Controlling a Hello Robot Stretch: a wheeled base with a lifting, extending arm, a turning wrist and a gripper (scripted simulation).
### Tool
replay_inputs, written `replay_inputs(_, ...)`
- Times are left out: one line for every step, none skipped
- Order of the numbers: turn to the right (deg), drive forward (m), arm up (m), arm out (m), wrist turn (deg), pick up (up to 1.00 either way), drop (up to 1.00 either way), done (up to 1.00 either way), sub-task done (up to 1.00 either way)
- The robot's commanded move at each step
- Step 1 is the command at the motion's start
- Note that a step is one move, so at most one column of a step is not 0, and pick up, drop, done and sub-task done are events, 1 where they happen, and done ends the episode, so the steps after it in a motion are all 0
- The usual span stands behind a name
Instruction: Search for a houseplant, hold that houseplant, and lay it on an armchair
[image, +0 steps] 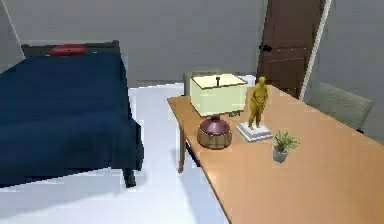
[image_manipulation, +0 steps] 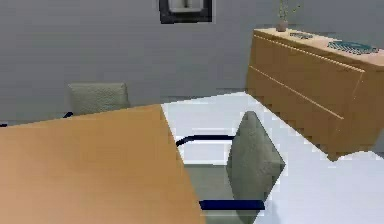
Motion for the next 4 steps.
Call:
replay_inputs(-45.0, 0.0, 0.0, 0.0, 0.0, 0.0, 0.0, 0.0, 0.0)
replay_inputs(-15.0, 0.0, 0.0, 0.0, 0.0, 0.0, 0.0, 0.0, 0.0)
replay_inputs(39.0, 0.0, 0.0, 0.0, 0.0, 0.0, 0.0, 0.0, 0.0)
replay_inputs(0.0, 1.0, 0.0, 0.0, 0.0, 0.0, 0.0, 0.0, 0.0)
